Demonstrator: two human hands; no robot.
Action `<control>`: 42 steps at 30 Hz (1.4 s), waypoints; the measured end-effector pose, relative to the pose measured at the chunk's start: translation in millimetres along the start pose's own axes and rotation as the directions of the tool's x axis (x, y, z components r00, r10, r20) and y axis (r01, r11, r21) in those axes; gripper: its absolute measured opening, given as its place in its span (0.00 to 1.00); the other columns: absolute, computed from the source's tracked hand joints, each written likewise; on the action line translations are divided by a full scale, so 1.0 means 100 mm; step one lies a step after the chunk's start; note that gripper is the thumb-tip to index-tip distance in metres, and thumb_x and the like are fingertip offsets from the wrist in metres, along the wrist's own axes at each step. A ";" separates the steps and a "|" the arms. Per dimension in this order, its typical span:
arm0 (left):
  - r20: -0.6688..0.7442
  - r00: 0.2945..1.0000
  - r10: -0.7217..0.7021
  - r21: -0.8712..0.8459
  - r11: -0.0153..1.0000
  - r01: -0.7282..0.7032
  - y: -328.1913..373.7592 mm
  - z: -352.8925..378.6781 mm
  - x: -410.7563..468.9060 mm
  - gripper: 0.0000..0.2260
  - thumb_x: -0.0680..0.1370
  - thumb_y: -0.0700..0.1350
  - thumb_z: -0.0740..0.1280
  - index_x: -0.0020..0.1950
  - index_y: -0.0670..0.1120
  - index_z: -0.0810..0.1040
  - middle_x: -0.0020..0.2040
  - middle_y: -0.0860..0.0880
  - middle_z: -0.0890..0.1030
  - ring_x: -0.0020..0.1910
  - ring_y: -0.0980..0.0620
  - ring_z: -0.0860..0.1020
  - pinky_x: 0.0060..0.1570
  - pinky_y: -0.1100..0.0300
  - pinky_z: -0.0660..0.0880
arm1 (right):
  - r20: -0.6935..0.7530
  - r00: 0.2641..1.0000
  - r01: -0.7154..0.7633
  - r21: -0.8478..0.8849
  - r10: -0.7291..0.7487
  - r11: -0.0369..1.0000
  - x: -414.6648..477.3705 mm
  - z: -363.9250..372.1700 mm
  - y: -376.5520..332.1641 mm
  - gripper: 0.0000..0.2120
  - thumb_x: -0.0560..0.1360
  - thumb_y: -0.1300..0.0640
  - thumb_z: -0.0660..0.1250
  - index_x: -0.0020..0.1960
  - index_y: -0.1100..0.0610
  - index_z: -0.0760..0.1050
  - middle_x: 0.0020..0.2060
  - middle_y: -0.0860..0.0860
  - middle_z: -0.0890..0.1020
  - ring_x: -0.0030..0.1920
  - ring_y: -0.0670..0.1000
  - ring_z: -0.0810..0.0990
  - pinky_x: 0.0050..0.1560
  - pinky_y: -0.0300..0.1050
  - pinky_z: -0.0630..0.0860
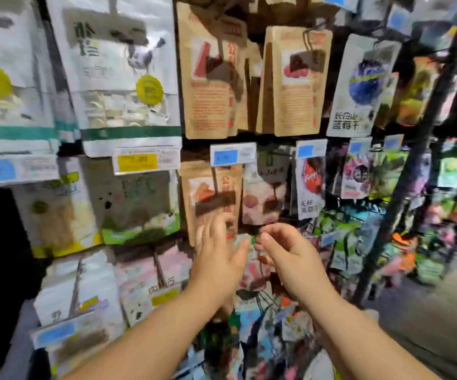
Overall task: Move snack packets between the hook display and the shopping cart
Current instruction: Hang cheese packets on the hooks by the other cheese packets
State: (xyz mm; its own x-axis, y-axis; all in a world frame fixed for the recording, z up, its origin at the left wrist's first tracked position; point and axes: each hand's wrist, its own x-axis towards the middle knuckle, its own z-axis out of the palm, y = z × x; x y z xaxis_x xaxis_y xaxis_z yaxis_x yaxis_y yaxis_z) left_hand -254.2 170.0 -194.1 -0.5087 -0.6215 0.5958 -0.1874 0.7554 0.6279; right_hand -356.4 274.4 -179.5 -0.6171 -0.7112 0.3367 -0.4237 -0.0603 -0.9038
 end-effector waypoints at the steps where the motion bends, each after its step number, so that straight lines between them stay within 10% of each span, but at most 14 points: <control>1: 0.093 0.995 -0.041 -0.026 0.999 0.043 0.00 0.27 -0.13 0.18 0.77 0.52 0.64 0.65 0.48 0.66 0.61 0.51 0.70 0.64 0.49 0.64 0.61 0.58 0.62 | -0.031 0.998 -0.060 -0.030 0.059 0.998 -0.12 -0.17 0.18 0.05 0.79 0.56 0.65 0.46 0.49 0.76 0.39 0.47 0.82 0.41 0.42 0.82 0.46 0.43 0.80; 4: 0.352 0.930 -0.105 -0.004 0.994 0.113 0.00 1.01 -0.59 0.18 0.78 0.53 0.64 0.64 0.49 0.65 0.54 0.52 0.71 0.60 0.50 0.67 0.58 0.57 0.64 | -0.118 0.961 -0.262 -0.101 0.250 0.960 -0.51 -0.64 0.74 0.05 0.80 0.56 0.64 0.45 0.54 0.75 0.34 0.47 0.79 0.33 0.39 0.77 0.36 0.34 0.74; 10: 0.675 0.731 -0.099 -0.017 0.989 0.149 0.17 1.99 -1.46 0.16 0.78 0.52 0.65 0.60 0.48 0.64 0.45 0.54 0.68 0.53 0.50 0.67 0.52 0.58 0.67 | -0.313 0.783 -0.596 -0.134 0.537 0.792 -1.31 -1.39 1.72 0.07 0.78 0.54 0.66 0.42 0.54 0.75 0.38 0.53 0.82 0.43 0.56 0.83 0.48 0.56 0.81; 23: 0.967 0.193 -0.163 0.190 0.973 -0.130 0.14 2.63 -2.50 0.26 0.78 0.62 0.58 0.70 0.51 0.57 0.58 0.46 0.78 0.55 0.46 0.77 0.50 0.54 0.69 | -0.362 0.406 -0.907 -0.272 0.839 0.321 -2.73 -2.10 2.60 0.11 0.79 0.47 0.62 0.57 0.52 0.72 0.50 0.52 0.80 0.44 0.52 0.79 0.46 0.46 0.75; 31: 0.952 0.287 -0.103 0.183 0.945 -0.270 0.10 2.67 -2.59 0.22 0.74 0.68 0.52 0.59 0.56 0.67 0.47 0.52 0.80 0.45 0.48 0.79 0.44 0.52 0.76 | -0.428 0.214 -0.968 -0.215 0.878 0.131 -3.22 -2.22 2.95 0.12 0.74 0.49 0.69 0.51 0.55 0.73 0.45 0.52 0.79 0.41 0.48 0.76 0.43 0.44 0.75; 35: 0.960 0.194 -0.203 0.259 0.906 -0.335 0.10 2.68 -2.56 0.21 0.76 0.68 0.53 0.64 0.59 0.64 0.57 0.50 0.79 0.55 0.45 0.78 0.52 0.51 0.75 | -0.517 0.118 -0.991 -0.113 0.848 0.069 -3.38 -2.29 3.14 0.17 0.71 0.44 0.71 0.51 0.55 0.73 0.46 0.52 0.79 0.46 0.53 0.79 0.47 0.46 0.78; 42: 0.958 0.206 -0.201 0.263 0.903 -0.339 0.16 2.66 -2.55 0.17 0.76 0.70 0.51 0.48 0.61 0.71 0.45 0.57 0.80 0.45 0.52 0.78 0.47 0.54 0.75 | -0.475 -0.051 -0.972 0.226 0.879 0.065 -3.45 -2.36 3.33 0.24 0.68 0.42 0.75 0.55 0.57 0.76 0.48 0.52 0.80 0.45 0.52 0.79 0.47 0.45 0.78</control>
State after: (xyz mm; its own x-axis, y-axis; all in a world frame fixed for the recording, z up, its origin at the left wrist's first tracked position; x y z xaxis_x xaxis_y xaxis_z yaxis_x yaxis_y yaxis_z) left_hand -351.3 396.2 -469.4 -0.8718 -0.0814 -0.4830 -0.2179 0.9476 0.2336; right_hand -440.9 664.7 -534.0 -0.6553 0.3159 -0.6861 0.7219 0.5293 -0.4458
